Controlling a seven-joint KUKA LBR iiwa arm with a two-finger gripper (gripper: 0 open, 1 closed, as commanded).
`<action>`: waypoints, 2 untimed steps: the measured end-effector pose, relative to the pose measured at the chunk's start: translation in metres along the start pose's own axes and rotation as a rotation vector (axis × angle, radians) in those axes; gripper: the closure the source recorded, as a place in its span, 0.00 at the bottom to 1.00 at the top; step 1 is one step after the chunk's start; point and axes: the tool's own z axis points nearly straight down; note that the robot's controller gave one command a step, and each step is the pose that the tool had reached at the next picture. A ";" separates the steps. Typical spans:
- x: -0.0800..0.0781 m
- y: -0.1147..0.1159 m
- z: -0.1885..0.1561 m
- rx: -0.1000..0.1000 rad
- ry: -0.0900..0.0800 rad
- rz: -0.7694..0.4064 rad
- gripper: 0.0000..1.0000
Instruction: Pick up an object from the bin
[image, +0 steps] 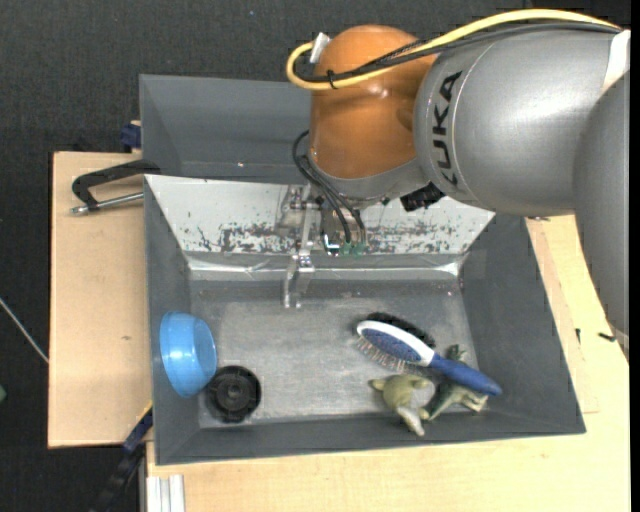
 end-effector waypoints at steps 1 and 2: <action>0.007 -0.079 0.101 0.004 0.000 -0.082 0.00; 0.022 -0.139 0.143 -0.006 -0.016 -0.108 0.00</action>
Offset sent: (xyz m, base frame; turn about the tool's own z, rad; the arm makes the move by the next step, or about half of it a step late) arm -0.0061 -0.0749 -0.0966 -0.0860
